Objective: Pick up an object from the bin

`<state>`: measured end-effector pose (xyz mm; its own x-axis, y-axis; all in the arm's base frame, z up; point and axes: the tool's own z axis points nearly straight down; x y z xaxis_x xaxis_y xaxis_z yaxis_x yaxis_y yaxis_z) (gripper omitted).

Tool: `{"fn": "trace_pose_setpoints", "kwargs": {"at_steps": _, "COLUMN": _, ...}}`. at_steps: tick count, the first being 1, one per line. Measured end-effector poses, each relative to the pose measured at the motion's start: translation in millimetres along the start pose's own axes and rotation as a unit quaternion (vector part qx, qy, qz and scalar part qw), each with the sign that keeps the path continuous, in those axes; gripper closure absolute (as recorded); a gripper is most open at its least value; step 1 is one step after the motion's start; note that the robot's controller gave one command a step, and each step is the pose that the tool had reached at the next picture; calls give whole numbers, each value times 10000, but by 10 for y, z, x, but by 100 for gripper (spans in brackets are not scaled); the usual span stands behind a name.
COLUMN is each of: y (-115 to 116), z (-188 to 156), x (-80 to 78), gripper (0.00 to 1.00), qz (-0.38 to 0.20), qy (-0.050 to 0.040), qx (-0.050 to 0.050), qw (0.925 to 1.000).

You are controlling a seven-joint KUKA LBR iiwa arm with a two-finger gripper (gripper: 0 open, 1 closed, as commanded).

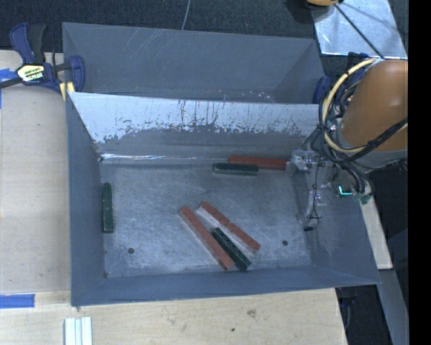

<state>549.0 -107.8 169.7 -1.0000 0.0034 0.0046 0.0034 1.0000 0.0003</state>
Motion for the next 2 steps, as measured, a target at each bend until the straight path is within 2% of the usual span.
{"fn": "trace_pose_setpoints", "kwargs": {"at_steps": 1, "y": 5, "z": -47, "x": -19, "gripper": 0, "qz": -15, "qy": -42, "qx": 7, "qw": 10000}}
{"fn": "trace_pose_setpoints", "kwargs": {"at_steps": 2, "y": 539, "z": 246, "x": 291, "gripper": 0, "qz": 1563, "qy": -51, "qx": 3, "qw": 9877}}
